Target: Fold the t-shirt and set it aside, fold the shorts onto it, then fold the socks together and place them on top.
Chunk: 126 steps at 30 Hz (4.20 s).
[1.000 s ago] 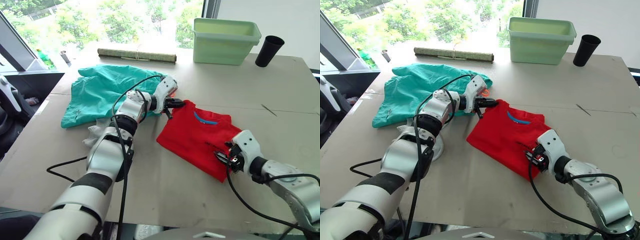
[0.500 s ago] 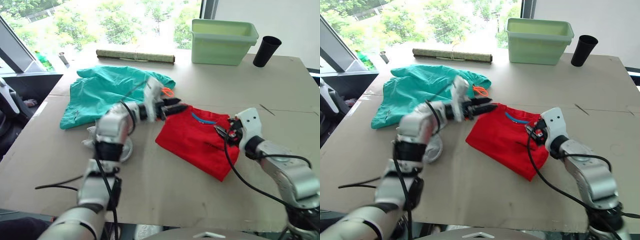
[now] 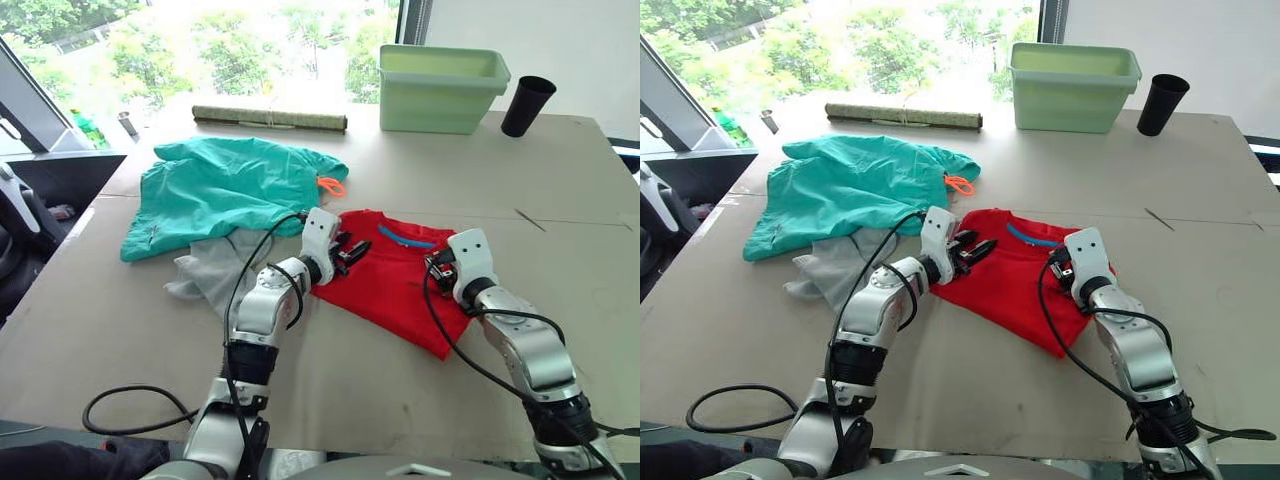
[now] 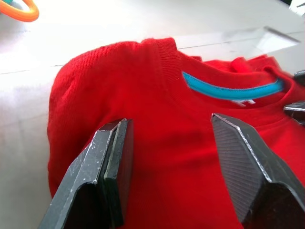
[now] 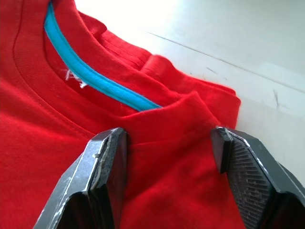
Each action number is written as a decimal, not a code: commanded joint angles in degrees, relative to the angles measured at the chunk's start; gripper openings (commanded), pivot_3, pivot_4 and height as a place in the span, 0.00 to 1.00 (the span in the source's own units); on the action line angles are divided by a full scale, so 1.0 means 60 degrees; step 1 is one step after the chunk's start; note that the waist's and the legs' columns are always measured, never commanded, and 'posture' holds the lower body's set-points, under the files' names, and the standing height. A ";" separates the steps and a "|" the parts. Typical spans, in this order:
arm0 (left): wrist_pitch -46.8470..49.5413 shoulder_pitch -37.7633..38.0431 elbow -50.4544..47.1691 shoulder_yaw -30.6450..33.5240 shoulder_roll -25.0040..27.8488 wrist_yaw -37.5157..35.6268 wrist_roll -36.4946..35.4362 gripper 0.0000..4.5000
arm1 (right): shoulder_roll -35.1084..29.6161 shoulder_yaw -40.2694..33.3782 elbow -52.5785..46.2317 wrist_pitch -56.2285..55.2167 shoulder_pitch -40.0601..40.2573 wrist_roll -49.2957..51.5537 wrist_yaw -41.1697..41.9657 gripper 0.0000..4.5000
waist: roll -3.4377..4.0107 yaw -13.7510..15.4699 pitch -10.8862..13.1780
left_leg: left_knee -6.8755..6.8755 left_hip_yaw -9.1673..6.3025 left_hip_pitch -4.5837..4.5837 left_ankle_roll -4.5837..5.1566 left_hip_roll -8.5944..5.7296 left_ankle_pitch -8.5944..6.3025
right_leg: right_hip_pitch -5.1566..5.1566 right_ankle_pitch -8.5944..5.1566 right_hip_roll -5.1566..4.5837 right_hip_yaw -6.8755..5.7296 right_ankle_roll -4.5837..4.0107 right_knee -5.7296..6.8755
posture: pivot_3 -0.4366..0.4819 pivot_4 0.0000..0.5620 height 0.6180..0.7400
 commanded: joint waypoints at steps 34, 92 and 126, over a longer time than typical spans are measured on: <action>0.1167 0.1205 -0.3758 0.0122 0.3491 -0.3756 -0.3180 0.65 | -0.3357 -0.0081 0.1757 0.1390 -0.4491 0.1554 0.4101 0.01 | 0.0035 0.0038 0.0049 | -0.0031 0.0004 -0.0022 0.0005 0.0003 -0.0003 | -0.0025 -0.0002 0.0001 -0.0006 -0.0003 -0.0037 | 0.48 0.27 1.00; 0.1126 -0.2966 0.1576 0.0941 0.2641 -0.3974 -0.1589 0.61 | -0.2975 -0.1212 0.0357 -0.0057 -0.2275 0.1224 0.4302 0.51 | -0.0003 -0.0057 0.0091 | -0.0032 0.0039 -0.0028 0.0000 0.0008 0.0002 | -0.0044 0.0000 0.0005 0.0003 0.0006 -0.0019 | 0.48 0.27 1.00; 0.2732 0.2454 -0.4906 0.1419 0.4846 -0.4139 -0.5002 0.98 | 0.0938 -0.3305 -0.3650 0.4489 0.0286 0.2581 -0.0486 1.00 | 0.0048 -0.0021 -0.0057 | -0.0093 0.0009 -0.0012 -0.0059 0.0012 0.0006 | -0.0058 -0.0023 -0.0001 0.0003 -0.0046 -0.0038 | 0.48 0.27 1.00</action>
